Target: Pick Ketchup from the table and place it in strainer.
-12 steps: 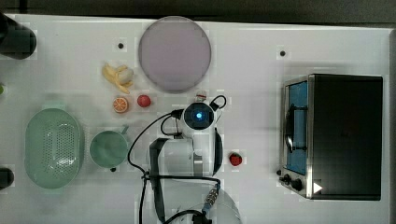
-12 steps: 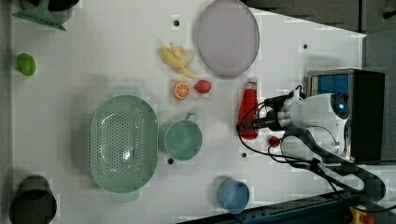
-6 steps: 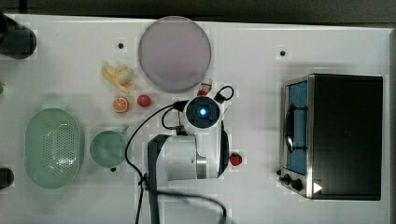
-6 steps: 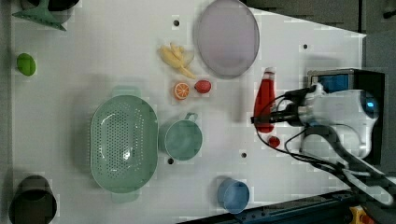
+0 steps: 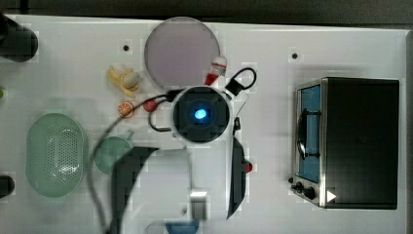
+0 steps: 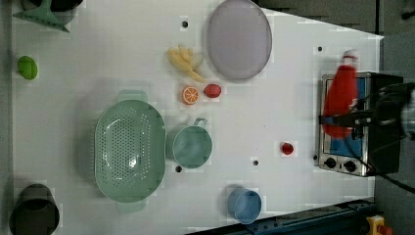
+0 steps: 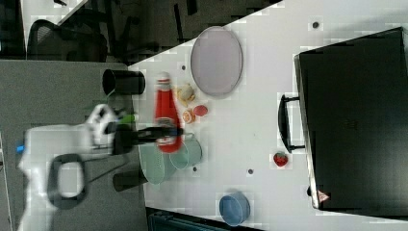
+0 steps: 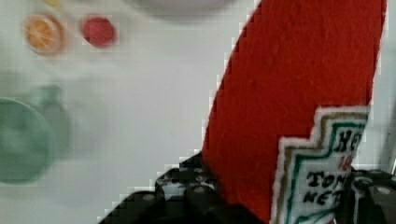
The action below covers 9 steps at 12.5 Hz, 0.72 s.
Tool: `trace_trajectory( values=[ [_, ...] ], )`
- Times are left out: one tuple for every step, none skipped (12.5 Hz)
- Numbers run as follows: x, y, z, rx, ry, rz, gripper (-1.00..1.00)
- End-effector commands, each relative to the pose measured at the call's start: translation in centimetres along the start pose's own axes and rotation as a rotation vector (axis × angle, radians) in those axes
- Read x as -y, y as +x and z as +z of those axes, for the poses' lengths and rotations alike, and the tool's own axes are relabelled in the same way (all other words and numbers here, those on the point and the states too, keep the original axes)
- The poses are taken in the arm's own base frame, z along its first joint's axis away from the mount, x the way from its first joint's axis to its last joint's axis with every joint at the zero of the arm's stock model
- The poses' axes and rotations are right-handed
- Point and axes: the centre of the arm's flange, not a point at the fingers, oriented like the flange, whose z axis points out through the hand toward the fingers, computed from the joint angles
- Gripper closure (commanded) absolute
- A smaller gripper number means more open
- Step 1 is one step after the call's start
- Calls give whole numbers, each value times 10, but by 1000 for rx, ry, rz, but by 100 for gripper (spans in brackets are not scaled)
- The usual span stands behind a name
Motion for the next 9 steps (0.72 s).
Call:
trace_trajectory(
  values=[
    [110,5,-9,25,7,61,-24],
    [142,4,-14,10,6,88,-24],
    [174,0,-15,6,4,115,-24],
    [204,-6,-12,9,2,150,-24],
    [232,-12,-7,7,6,183,-24],
    [261,-19,3,12,12,188,-24],
    [290,-23,12,-3,38,194,-24],
    [317,-27,22,-19,75,206,-24],
    [341,-31,34,-25,117,237,-24]
  ],
)
